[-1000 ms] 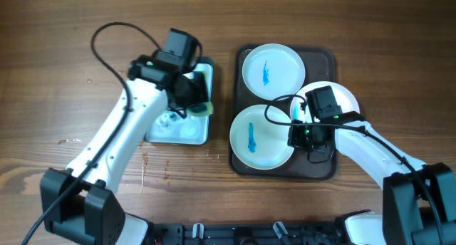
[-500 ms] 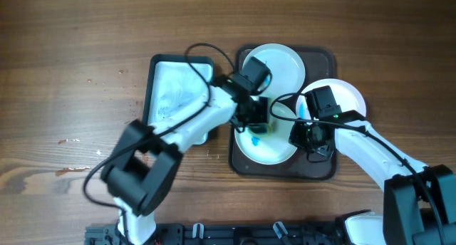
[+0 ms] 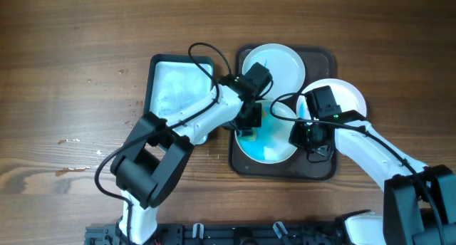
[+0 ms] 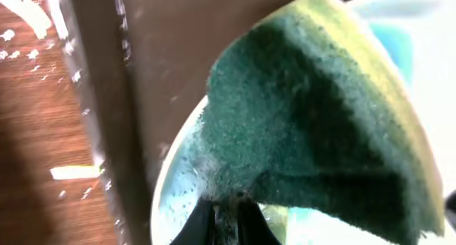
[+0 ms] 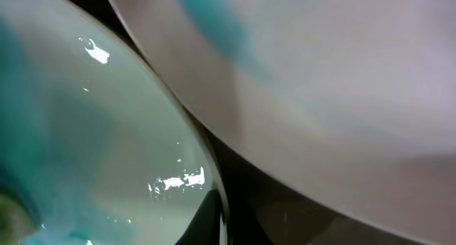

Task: Clean dirty plates on tray and stack at the side
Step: 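Scrub the front plate's blue stain with the sponge in the left gripper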

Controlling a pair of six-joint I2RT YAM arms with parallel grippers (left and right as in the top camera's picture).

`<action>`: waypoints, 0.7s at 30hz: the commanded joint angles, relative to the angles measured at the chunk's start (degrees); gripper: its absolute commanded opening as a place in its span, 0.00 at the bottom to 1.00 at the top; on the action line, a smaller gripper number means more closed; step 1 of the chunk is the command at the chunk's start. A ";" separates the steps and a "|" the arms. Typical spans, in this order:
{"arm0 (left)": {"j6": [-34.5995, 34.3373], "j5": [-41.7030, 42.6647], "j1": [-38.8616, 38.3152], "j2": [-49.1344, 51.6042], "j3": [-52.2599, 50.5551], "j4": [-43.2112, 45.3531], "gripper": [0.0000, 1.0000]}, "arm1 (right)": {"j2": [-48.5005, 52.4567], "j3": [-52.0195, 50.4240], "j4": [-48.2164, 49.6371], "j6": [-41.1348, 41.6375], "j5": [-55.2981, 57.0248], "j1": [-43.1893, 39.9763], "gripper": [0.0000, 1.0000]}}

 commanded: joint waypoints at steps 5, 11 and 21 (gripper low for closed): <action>1.05 23.61 -2.12 3.45 -1.44 13.09 0.04 | 2.71 -2.73 -2.01 0.61 9.46 -0.52 0.04; 1.33 28.50 -3.58 3.56 -1.44 13.31 0.04 | 2.71 -2.73 -2.01 0.59 9.46 -0.52 0.04; 0.02 1.92 -1.36 3.56 -1.44 -3.74 0.04 | 2.71 -2.73 -2.27 0.61 9.46 -0.52 0.04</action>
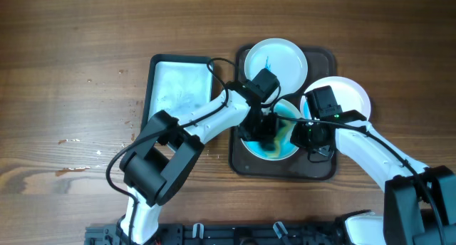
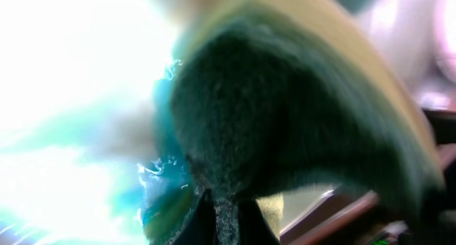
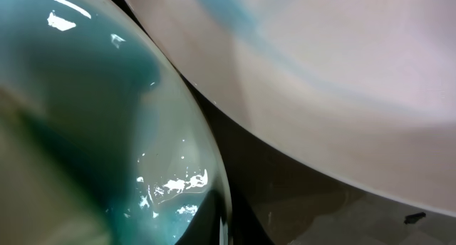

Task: Clean dirty plates on tray and stack at the side
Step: 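Scrub the front plate's blue stain with the sponge in the left gripper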

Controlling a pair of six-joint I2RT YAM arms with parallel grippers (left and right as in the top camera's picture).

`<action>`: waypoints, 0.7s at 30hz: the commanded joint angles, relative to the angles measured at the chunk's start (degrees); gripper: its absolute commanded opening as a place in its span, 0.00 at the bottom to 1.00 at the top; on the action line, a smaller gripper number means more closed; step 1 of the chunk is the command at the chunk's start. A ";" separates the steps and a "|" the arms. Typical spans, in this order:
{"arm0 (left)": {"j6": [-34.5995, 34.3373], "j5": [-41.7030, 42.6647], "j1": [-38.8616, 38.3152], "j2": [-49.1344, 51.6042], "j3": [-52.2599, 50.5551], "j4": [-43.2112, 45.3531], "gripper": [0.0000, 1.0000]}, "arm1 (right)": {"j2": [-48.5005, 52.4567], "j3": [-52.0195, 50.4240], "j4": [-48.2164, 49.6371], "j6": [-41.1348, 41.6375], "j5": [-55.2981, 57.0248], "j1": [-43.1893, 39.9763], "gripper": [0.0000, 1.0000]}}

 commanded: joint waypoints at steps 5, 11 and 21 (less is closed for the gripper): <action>-1.44 -32.83 1.49 1.03 -0.52 -9.49 0.04 | 2.93 -2.80 -1.55 -0.07 7.89 -0.37 0.04; -4.28 -40.50 1.49 1.03 2.27 -7.06 0.04 | 2.93 -2.80 -1.55 -0.09 7.91 -0.37 0.04; -4.26 -1.92 -0.76 5.33 2.25 10.16 0.04 | 2.93 -2.80 -1.55 -0.07 7.91 -0.37 0.04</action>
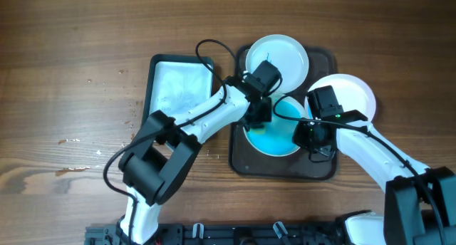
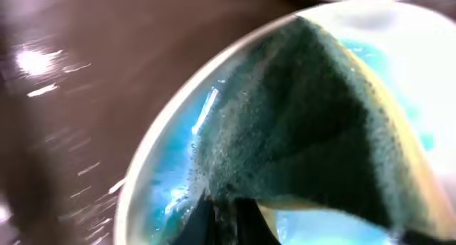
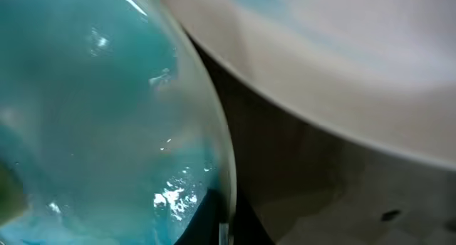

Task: Clean dirty plates on tray and stack at the side
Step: 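Scrub the front plate's blue stain with the sponge in the left gripper, then return the sponge to the white tray with the left gripper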

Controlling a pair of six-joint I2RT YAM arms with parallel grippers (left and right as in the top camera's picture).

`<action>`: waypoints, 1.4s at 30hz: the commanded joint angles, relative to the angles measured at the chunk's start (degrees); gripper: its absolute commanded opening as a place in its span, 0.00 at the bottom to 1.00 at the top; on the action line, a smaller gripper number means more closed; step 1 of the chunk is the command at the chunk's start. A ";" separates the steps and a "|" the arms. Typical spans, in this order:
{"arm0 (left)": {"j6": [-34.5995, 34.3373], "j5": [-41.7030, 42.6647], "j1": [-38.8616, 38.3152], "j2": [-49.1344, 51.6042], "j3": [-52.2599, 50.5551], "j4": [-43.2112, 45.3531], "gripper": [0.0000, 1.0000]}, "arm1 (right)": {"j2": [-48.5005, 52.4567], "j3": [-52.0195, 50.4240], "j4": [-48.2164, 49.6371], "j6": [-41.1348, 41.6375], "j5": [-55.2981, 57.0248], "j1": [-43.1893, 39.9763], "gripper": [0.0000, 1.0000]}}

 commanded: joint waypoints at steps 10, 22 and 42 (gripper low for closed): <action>2.56 26.93 -5.49 7.85 -0.37 4.74 0.04 | 3.15 -2.86 -1.11 -0.94 6.25 0.07 0.04; -2.64 2.91 -0.24 5.16 -0.35 -10.40 0.04 | 3.15 -2.86 -1.09 -0.94 6.23 0.07 0.04; -6.40 -2.99 6.32 -4.00 6.97 -20.76 0.04 | 3.15 -2.86 -1.11 -0.94 6.25 0.07 0.04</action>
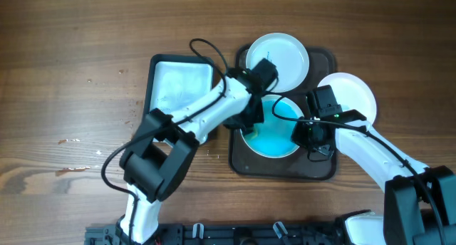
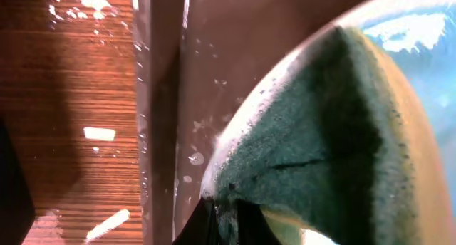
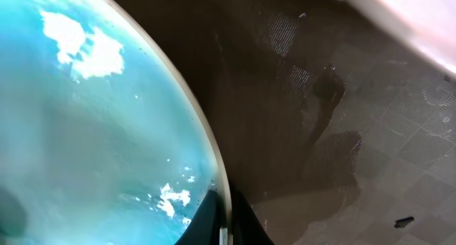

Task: Clean dirty plates on tray and stack at the side
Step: 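Return the sponge to the white tray with the left gripper, then lift the right plate with the right gripper and tilt it over the sponge tray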

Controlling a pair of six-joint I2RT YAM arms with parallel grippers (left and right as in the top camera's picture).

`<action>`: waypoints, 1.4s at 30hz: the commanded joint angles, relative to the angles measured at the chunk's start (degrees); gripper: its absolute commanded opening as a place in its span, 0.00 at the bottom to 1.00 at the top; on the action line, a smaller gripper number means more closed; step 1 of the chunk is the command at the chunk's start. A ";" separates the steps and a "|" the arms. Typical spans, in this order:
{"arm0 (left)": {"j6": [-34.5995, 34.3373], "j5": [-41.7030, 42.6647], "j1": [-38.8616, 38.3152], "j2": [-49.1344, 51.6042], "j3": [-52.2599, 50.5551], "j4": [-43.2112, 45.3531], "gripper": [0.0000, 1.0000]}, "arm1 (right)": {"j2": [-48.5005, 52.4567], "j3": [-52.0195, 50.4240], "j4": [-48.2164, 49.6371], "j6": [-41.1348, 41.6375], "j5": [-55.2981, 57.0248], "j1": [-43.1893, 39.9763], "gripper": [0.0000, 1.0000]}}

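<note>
A white plate smeared blue (image 1: pixel 272 129) lies on the dark brown tray (image 1: pixel 318 170). My left gripper (image 1: pixel 251 115) is shut on a green and yellow sponge (image 2: pixel 335 145), which rests on the plate's left rim (image 2: pixel 285 74). My right gripper (image 1: pixel 308 133) is shut on the plate's right rim (image 3: pixel 214 167). A second white plate (image 1: pixel 276 54) sits at the tray's far end. A third white plate (image 1: pixel 351 95) lies at the tray's right edge, partly off it.
A black-rimmed tray with whitish foam (image 1: pixel 179 85) lies left of the brown tray on the wooden table (image 1: pixel 64 74). White specks dot the wood (image 2: pixel 100 134) beside the brown tray's edge.
My left gripper and the sponge have moved from the plate's upper left part to its left rim. The right gripper still holds the right rim. The third plate is less overlapped.
The sponge was at the blue plate's left side, then over its middle, then at its upper left, now at its left rim. The blue film has spread evenly over the plate. My right gripper held the rim throughout.
</note>
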 commanded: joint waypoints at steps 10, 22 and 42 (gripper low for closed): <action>8.13 2.54 20.68 -18.88 0.90 -5.90 0.04 | 3.02 -2.99 -1.88 -1.31 6.25 -0.42 0.04; 15.65 -12.44 25.70 -14.64 -20.02 9.18 0.04 | 3.02 -2.99 -1.46 -1.46 6.23 -0.42 0.05; 11.93 -3.78 32.63 -40.96 -11.52 -0.13 0.87 | 1.84 33.40 -30.21 -19.87 1.73 2.36 0.04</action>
